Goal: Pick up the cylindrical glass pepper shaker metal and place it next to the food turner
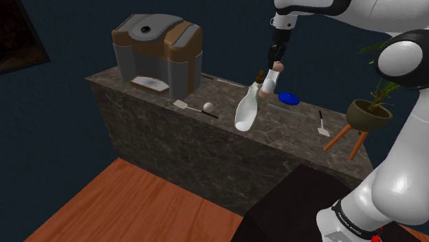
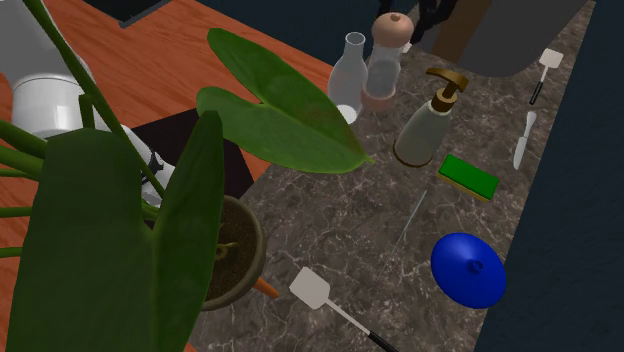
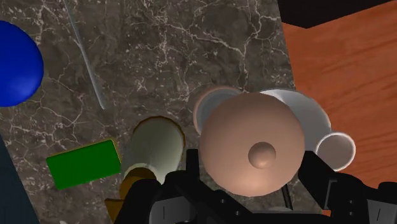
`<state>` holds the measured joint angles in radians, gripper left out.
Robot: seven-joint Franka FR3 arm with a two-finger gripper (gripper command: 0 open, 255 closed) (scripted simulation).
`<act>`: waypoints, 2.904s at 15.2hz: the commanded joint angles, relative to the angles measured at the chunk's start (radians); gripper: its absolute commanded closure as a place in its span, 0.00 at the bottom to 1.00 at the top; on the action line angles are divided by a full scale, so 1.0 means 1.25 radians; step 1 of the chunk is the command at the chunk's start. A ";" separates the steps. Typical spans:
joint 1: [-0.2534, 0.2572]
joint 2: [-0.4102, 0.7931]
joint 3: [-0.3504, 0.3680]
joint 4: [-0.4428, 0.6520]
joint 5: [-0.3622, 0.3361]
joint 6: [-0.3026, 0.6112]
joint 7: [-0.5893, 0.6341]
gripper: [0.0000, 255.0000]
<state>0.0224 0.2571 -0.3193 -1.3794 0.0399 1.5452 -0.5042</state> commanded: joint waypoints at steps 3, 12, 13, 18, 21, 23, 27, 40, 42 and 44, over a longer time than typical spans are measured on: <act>0.040 0.014 0.024 -0.024 0.003 0.037 0.064 1.00; 0.118 0.102 0.074 0.018 0.020 0.081 0.192 1.00; 0.126 0.116 0.079 0.029 0.022 0.084 0.205 1.00; 0.167 0.206 0.105 0.116 0.034 0.087 0.275 1.00; 0.169 0.205 0.105 0.082 0.034 0.120 0.275 1.00; 0.170 0.206 0.105 0.061 0.034 0.141 0.274 1.00; 0.171 0.210 0.106 0.024 0.035 0.182 0.273 1.00; 0.172 0.218 0.107 -0.014 0.037 0.228 0.272 1.00; 0.172 0.218 0.107 -0.014 0.037 0.228 0.272 0.00; 0.172 0.218 0.107 -0.014 0.037 0.228 0.272 0.00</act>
<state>0.2377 0.5301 -0.1853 -1.3964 0.0863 1.8303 -0.1644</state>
